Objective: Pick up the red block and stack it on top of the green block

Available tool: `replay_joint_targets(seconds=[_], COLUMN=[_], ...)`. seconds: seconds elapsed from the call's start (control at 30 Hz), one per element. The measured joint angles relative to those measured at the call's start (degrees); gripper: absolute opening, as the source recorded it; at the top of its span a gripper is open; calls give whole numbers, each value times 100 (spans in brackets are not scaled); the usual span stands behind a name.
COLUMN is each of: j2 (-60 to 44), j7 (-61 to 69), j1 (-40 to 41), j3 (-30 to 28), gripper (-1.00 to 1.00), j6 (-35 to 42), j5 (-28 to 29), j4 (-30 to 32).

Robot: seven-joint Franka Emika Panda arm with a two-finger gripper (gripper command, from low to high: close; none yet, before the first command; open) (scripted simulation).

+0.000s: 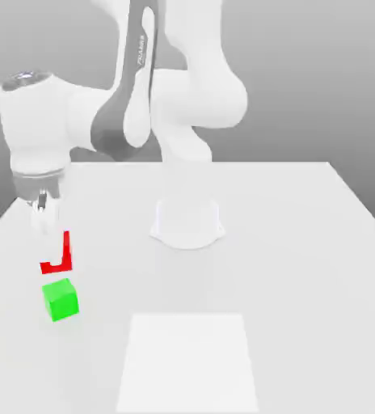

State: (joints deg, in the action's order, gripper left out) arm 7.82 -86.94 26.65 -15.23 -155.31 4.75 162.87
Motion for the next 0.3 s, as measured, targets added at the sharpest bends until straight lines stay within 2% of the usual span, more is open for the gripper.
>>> replay_joint_targets(seconds=[0.17, 0.2, 0.3], j2=[-1001, -1147, -1147], j7=[479, 577, 577], j1=[-24, -10, -10], j3=[127, 175, 175], gripper=[-100, 100, 100], j6=[-937, -1068, -1069], j5=[-699, -842, -842], j4=[-36, -44, -44])
